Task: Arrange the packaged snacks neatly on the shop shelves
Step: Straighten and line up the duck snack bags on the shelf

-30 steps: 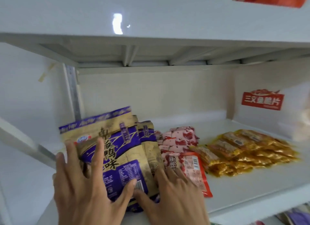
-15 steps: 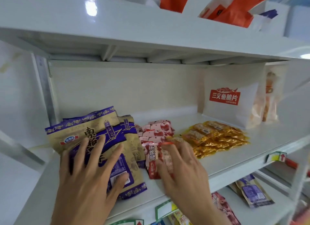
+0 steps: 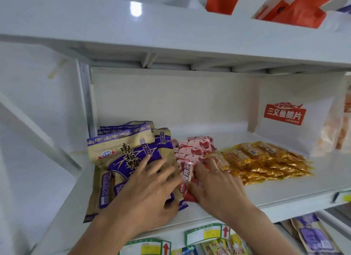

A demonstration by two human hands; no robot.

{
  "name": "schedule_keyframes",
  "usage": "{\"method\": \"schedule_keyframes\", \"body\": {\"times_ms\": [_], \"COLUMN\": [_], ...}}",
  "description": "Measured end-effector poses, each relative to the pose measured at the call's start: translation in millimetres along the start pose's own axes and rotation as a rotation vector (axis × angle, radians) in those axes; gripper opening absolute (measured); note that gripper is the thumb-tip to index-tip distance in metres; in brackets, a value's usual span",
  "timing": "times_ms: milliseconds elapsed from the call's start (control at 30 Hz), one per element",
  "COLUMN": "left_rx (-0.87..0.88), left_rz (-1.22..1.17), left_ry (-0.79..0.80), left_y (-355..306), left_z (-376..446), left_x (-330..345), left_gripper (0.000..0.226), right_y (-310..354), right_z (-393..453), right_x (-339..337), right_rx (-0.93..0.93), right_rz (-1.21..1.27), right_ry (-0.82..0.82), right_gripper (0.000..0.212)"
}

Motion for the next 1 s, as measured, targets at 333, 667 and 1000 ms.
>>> {"method": "schedule_keyframes", "body": {"times_ms": [333, 667, 1000], "left_rx": [-0.052, -0.113, -0.011], "left_rz": [-0.007, -0.006, 0.034], "left_ry": [0.121, 0.185, 0.095], "left_y": [9.3, 38.0, 35.5], "left_z": [0.2, -20.3, -22.9], "left_x": [18.3, 19.8, 5.3], "left_gripper": [0.054, 0.045, 0.047], "right_y": [-19.5, -29.5, -28.4], "right_z": [21.5, 24.3, 15.5], "right_x": [7.9, 5.4, -7.7], "right_rx": [-0.092, -0.159, -0.225], "right_rz": [-0.040, 0.042, 0.126], "right_ry": [0.027, -0.064, -0.242], "right_gripper": [0.059, 0.056, 0.052]}}
Point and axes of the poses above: each hand's wrist, its own z-axis towards the middle knuckle, its own x-axis out of the palm, y = z × x, the point moved 8 cm from there along z, towards the middle knuckle, and after that the axes turned 6 degrees about z, right-handed, at the moved point
